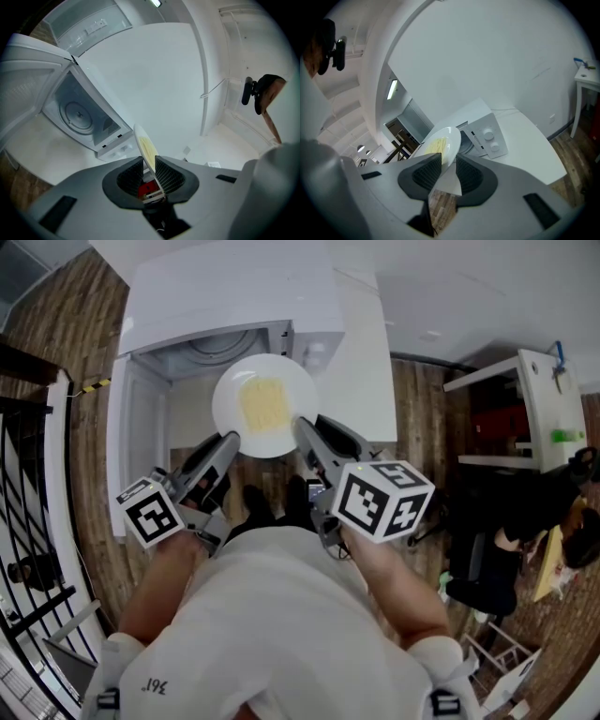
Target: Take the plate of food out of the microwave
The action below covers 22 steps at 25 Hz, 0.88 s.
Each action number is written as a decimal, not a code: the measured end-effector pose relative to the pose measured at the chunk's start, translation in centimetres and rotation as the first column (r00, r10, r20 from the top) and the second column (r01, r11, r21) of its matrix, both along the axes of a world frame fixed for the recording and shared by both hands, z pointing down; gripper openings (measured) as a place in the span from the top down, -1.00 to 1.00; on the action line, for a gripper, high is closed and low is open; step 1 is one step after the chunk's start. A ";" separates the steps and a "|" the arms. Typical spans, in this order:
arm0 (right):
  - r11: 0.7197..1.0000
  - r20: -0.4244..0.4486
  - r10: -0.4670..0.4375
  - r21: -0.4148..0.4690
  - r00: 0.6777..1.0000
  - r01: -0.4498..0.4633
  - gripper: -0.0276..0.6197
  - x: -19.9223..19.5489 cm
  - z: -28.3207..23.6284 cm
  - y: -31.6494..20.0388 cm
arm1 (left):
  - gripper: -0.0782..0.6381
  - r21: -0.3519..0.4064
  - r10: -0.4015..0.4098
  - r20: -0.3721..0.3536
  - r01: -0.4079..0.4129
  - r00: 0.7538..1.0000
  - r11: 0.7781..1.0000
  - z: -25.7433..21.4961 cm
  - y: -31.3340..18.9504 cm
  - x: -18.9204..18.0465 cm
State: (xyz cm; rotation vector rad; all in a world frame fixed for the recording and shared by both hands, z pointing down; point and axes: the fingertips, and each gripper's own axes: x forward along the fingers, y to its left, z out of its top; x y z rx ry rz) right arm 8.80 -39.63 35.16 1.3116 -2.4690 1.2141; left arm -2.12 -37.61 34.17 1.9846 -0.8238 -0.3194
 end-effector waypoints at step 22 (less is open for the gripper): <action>1.000 0.001 0.020 -0.002 1.000 -0.020 0.63 0.2 -0.5 -0.2 | 0.55 -0.003 0.020 -0.007 -0.020 1.000 1.000 -0.2 -0.3 0.2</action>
